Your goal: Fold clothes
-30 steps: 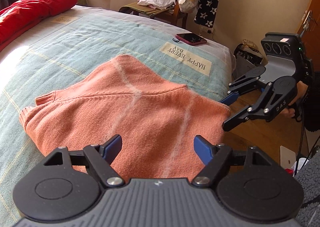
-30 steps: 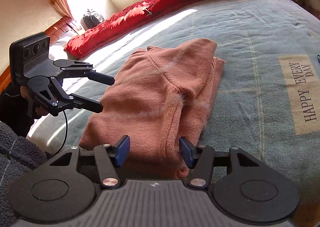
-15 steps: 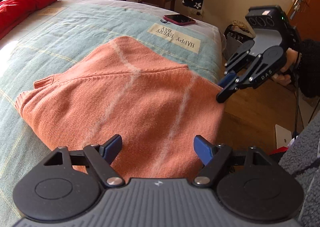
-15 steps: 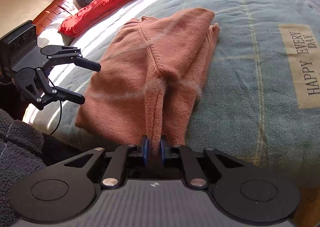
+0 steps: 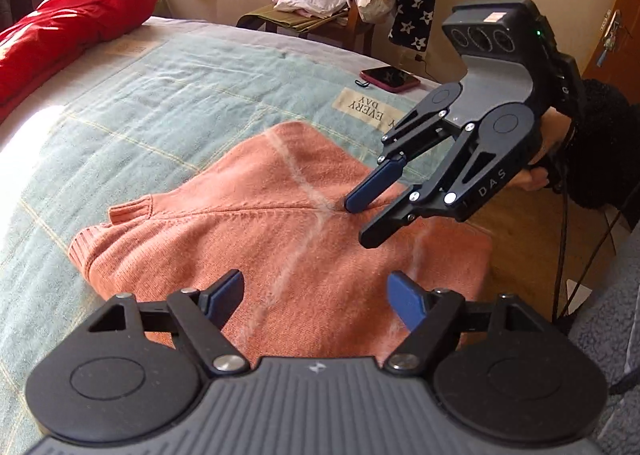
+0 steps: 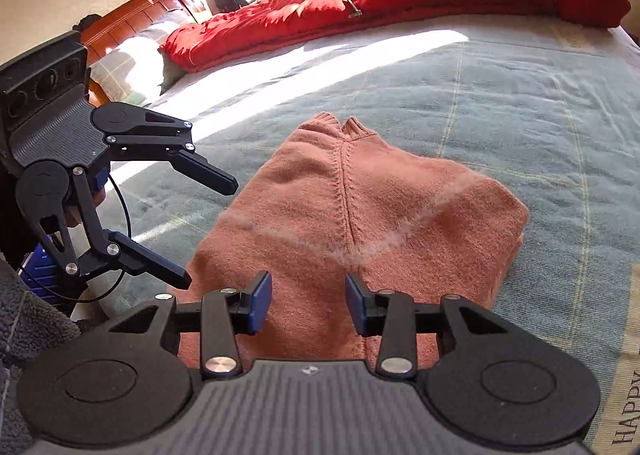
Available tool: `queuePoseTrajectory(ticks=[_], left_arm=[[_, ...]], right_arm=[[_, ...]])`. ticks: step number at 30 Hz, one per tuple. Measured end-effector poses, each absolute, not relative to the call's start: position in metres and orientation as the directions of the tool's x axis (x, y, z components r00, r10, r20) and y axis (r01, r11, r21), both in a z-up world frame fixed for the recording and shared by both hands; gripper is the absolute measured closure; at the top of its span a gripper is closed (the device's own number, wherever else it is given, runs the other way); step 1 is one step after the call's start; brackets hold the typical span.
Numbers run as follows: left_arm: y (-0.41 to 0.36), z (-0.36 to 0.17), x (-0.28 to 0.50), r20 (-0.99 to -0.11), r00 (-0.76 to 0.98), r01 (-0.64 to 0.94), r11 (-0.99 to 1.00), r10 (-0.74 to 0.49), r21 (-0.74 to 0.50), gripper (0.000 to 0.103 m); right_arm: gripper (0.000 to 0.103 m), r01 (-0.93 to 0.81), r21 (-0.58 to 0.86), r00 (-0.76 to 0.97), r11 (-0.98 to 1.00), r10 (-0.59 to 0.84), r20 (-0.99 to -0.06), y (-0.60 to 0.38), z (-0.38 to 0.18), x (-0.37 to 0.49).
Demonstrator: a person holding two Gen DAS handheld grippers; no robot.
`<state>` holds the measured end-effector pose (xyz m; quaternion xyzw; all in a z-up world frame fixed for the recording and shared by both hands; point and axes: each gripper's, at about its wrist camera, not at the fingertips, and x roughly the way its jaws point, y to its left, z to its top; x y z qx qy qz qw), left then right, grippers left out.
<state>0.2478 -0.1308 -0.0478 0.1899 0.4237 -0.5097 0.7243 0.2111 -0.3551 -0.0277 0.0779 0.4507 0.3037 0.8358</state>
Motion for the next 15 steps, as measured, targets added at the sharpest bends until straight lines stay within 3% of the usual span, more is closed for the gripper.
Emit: queuePoseTrajectory(ticks=[3,5,6,8,9,15], left_arm=[[-0.132,-0.071,0.259,-0.847,0.112,0.868,0.466,-0.519,-0.171,0.025],[-0.123,-0.062,0.266,-0.831,0.138,0.844,0.502,-0.539,-0.186,0.025],[-0.119,-0.057,0.269,-0.822,0.151,0.832,0.520,-0.549,-0.194,0.025],[-0.111,-0.048,0.276,-0.804,0.179,0.806,0.553,-0.566,-0.210,0.024],[-0.107,-0.044,0.279,-0.795,0.193,0.792,0.569,-0.575,-0.219,0.024],[-0.109,-0.048,0.297,-0.764,0.215,0.737,0.614,-0.608,-0.282,0.024]], right_arm=[[0.060,-0.352,0.436,0.408,0.828,0.556,-0.724,-0.374,-0.047,0.210],[0.057,-0.301,0.506,0.423,0.808,0.589,-0.689,-0.390,-0.043,0.203],[0.054,-0.282,0.503,0.442,0.817,0.576,-0.687,-0.396,-0.039,0.202],[0.036,-0.245,0.495,0.479,0.833,0.548,-0.685,-0.407,-0.031,0.200],[0.033,-0.227,0.490,0.497,0.842,0.533,-0.685,-0.411,-0.029,0.201],[0.032,-0.242,0.583,0.514,0.776,0.612,-0.602,-0.413,-0.028,0.236]])
